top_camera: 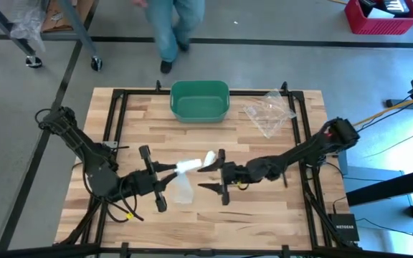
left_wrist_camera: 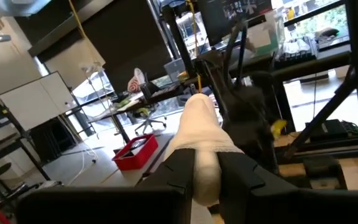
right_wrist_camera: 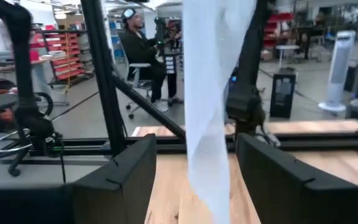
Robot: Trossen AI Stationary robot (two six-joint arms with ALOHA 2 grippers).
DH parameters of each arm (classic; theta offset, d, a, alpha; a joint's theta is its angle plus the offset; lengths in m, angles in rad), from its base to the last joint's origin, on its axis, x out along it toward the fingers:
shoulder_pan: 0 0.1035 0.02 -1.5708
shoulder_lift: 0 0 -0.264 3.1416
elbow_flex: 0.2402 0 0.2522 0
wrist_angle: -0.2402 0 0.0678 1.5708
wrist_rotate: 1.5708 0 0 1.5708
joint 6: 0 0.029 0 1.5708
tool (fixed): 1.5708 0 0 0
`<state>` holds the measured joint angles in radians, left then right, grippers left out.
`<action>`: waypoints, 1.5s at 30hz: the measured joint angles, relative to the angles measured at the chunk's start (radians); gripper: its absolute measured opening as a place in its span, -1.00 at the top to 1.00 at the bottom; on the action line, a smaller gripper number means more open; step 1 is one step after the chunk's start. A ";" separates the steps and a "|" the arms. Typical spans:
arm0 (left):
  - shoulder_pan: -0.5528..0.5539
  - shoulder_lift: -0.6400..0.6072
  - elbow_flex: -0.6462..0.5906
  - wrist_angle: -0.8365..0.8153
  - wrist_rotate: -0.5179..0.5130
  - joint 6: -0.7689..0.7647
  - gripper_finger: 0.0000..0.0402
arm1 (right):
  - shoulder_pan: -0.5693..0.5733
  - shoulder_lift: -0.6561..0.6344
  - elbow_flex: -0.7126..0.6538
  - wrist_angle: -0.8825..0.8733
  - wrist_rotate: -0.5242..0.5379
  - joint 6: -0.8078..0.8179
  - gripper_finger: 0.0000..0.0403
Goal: Roll bandage
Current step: Roll the bottom white bandage
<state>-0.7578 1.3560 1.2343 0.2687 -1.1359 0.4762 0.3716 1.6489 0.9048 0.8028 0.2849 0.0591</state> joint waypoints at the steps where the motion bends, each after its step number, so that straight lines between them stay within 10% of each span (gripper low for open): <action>1: 0.000 0.000 0.000 -0.002 0.005 0.002 0.80 | -0.006 0.020 0.008 0.008 -0.001 0.012 -0.11; 11: 0.000 0.000 0.000 -0.027 0.033 -0.004 0.80 | -0.023 0.172 0.201 -0.066 -0.059 0.035 -0.11; 26: -0.008 0.000 0.000 -0.027 0.032 0.000 0.80 | 0.064 0.160 0.526 -0.949 -0.055 0.084 -0.11; 45: 0.027 0.000 0.000 -0.017 -0.103 -0.019 0.80 | 0.058 0.299 0.554 -0.892 0.116 0.064 -0.11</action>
<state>-0.7308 1.3556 1.2343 0.2520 -1.2384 0.4572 0.4292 1.9482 1.4587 -0.0896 0.4008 0.1229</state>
